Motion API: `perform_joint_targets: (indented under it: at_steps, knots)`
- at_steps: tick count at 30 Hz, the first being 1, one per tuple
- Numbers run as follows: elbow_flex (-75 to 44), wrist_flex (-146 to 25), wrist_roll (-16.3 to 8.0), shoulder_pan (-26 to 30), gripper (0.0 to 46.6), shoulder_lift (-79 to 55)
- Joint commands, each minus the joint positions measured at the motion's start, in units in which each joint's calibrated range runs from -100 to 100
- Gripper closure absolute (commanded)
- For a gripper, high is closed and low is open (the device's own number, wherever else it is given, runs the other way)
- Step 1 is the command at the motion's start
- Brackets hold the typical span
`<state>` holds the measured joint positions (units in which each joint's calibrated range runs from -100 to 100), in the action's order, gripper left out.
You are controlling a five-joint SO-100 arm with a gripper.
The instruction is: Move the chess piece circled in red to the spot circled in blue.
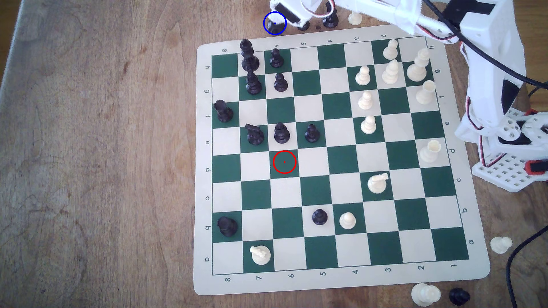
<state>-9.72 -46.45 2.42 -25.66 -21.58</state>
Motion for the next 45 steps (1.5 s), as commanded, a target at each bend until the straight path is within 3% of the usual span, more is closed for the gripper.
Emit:
perform_joint_targets:
  at_steps: [1,32,39,45]
  knots:
    - [-4.43,1.82,0.15,0.28,43.3,1.8]
    - [-1.98,1.82,1.42,-0.34,41.8,0.86]
    - [-1.71,2.31,1.42,-0.66,38.0,0.52]
    - [-0.08,4.69,1.27,-1.2,26.4,1.29]
